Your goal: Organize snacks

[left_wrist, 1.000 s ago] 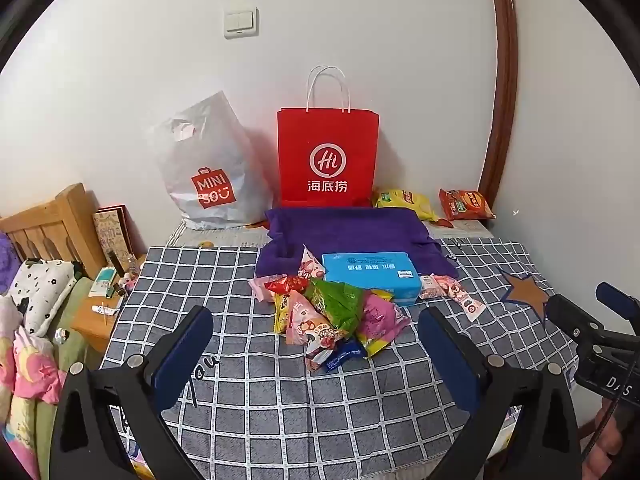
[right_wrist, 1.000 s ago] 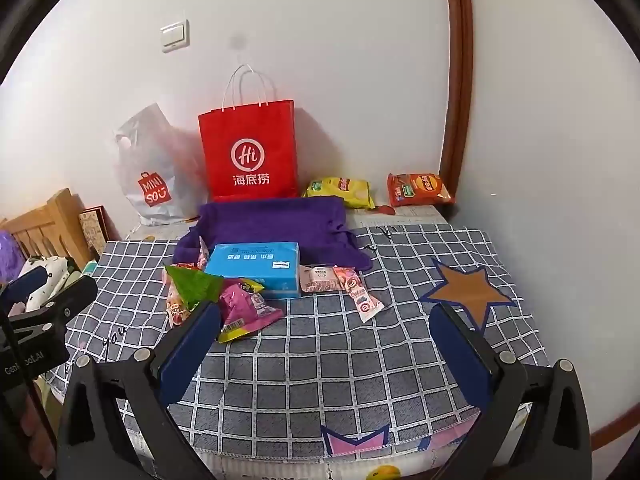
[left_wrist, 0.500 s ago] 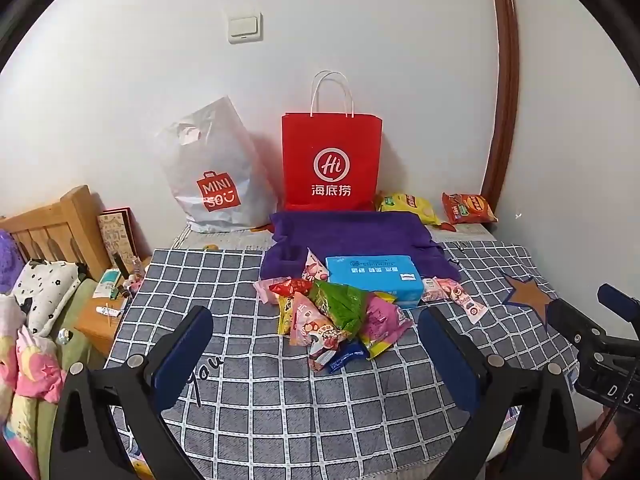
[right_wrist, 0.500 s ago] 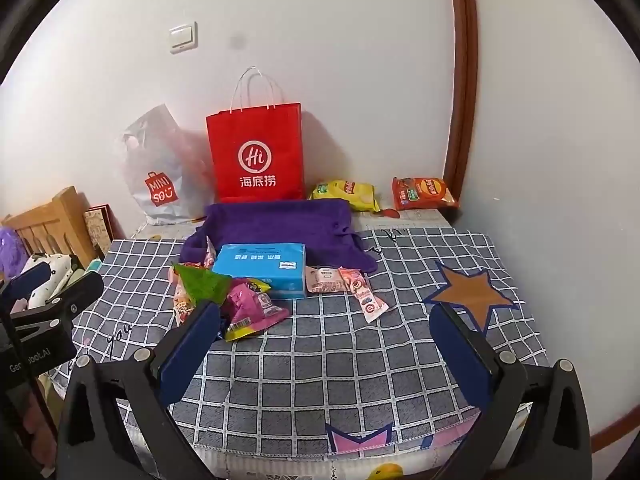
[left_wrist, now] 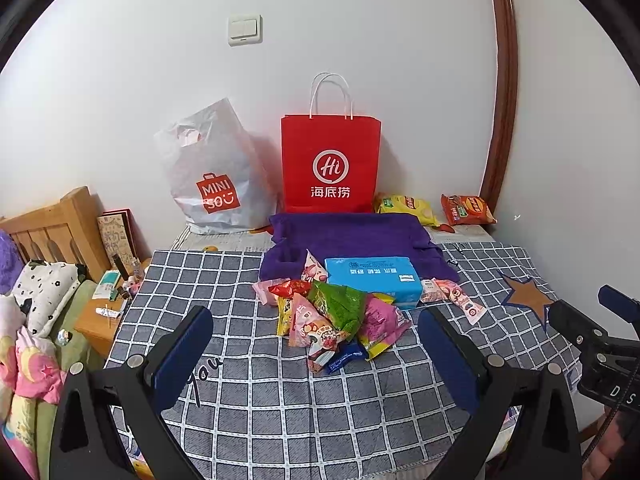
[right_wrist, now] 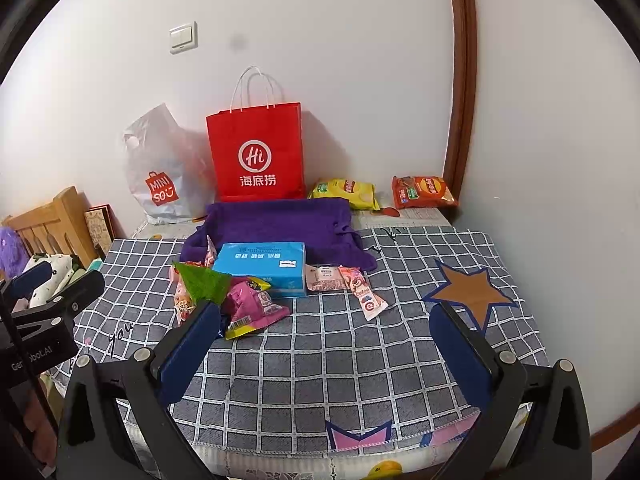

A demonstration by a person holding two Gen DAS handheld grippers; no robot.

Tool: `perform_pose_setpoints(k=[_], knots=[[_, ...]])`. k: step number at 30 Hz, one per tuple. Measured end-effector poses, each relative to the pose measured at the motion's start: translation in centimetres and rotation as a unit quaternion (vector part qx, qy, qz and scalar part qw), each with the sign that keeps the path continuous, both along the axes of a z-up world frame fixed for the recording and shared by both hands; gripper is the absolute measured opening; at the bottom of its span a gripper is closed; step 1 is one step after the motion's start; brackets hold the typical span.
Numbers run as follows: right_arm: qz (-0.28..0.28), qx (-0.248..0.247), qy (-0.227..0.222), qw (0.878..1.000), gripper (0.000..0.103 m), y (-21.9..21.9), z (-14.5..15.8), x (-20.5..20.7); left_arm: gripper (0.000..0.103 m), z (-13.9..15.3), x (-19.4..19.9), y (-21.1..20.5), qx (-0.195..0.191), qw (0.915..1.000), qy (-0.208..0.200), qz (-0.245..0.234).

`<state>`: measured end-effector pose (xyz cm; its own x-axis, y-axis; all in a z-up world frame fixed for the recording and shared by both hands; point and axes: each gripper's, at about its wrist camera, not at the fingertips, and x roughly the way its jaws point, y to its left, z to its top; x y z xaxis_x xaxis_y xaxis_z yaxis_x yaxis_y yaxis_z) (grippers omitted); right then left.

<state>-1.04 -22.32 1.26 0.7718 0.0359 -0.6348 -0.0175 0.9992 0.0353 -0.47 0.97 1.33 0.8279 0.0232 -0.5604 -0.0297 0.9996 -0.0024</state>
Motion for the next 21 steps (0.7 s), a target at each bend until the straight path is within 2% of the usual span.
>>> perform_pose_setpoints(k=[21], knots=[[0.006,0.003,-0.003,1.000,0.103,0.1,-0.1,-0.1,0.103,-0.5,-0.6,-0.6,0.004,1.0000,-0.003,0.004]])
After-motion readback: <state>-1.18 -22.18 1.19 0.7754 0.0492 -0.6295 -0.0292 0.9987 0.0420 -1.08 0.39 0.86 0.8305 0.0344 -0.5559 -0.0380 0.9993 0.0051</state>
